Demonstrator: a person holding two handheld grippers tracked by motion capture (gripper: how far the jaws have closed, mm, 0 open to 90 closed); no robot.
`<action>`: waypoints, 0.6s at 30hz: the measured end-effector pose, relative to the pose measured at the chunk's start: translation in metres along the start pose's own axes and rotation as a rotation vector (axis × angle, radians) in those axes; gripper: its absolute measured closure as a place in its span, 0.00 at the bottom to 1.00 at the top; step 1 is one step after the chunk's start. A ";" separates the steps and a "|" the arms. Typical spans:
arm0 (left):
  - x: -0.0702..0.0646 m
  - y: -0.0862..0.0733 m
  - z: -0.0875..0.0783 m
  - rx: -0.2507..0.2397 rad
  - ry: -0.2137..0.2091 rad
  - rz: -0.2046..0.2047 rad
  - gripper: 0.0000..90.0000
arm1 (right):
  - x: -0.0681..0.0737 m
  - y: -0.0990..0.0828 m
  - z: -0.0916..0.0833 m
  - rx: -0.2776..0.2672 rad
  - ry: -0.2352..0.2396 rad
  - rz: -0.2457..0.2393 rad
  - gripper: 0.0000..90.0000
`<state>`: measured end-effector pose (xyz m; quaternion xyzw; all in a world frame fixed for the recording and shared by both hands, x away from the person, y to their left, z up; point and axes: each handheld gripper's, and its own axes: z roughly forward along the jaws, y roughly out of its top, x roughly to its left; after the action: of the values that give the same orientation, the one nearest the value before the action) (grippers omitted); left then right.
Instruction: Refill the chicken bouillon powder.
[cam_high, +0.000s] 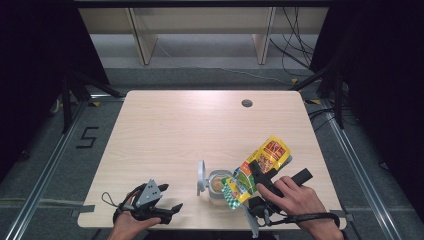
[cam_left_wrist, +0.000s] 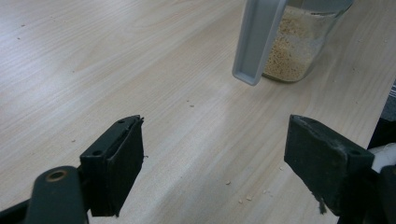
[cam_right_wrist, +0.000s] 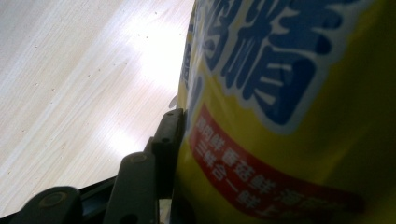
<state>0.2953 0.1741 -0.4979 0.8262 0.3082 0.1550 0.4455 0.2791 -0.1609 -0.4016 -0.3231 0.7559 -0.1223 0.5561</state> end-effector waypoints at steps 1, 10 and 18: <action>0.000 0.000 0.000 0.000 -0.003 0.005 0.21 | 0.000 0.000 0.000 0.000 0.001 0.001 0.64; 0.001 0.000 0.000 0.000 0.000 0.014 0.21 | -0.001 0.000 0.000 -0.006 0.021 0.005 0.64; 0.003 0.001 -0.002 0.023 0.004 0.038 0.21 | 0.001 -0.001 0.000 -0.007 0.007 0.015 0.64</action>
<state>0.2970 0.1770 -0.4964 0.8367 0.2949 0.1615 0.4323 0.2795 -0.1623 -0.4012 -0.3190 0.7605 -0.1168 0.5534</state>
